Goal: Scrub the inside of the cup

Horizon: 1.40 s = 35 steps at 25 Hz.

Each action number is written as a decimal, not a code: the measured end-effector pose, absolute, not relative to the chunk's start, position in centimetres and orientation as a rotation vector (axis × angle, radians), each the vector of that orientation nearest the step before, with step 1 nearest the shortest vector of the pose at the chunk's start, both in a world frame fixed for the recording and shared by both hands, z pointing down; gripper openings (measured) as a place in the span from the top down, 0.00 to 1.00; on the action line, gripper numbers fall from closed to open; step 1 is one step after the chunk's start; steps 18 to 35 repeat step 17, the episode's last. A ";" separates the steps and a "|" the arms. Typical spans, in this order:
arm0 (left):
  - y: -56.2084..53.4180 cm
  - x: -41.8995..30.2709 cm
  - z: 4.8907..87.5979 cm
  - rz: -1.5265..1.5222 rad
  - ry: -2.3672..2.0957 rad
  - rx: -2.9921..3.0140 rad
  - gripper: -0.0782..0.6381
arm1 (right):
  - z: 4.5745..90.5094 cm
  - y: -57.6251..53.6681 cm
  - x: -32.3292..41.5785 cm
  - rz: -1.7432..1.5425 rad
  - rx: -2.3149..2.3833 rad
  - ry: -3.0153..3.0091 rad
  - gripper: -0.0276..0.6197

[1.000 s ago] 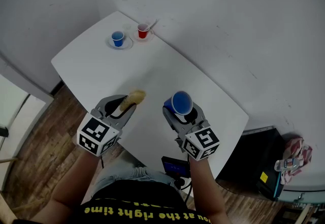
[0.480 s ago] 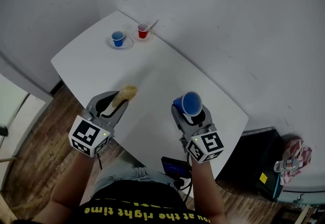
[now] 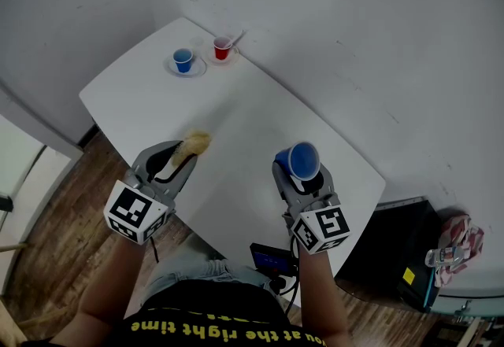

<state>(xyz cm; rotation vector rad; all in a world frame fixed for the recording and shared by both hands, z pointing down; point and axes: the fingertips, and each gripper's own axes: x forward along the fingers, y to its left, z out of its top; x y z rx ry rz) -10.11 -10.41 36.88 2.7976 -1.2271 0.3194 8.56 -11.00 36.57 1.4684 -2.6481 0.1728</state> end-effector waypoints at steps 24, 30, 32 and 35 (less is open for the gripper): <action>-10.1 -10.2 36.7 0.307 -1.241 2.809 0.72 | 36.4 -10.8 8.8 0.150 1.487 -2.633 0.59; -10.1 -10.2 36.7 0.307 -1.241 2.809 0.72 | 36.4 -10.8 8.8 0.150 1.487 -2.633 0.59; -10.1 -10.2 36.7 0.307 -1.241 2.809 0.72 | 36.4 -10.8 8.8 0.150 1.487 -2.633 0.59; -10.1 -10.2 36.7 0.307 -1.241 2.809 0.72 | 36.4 -10.8 8.8 0.150 1.487 -2.633 0.59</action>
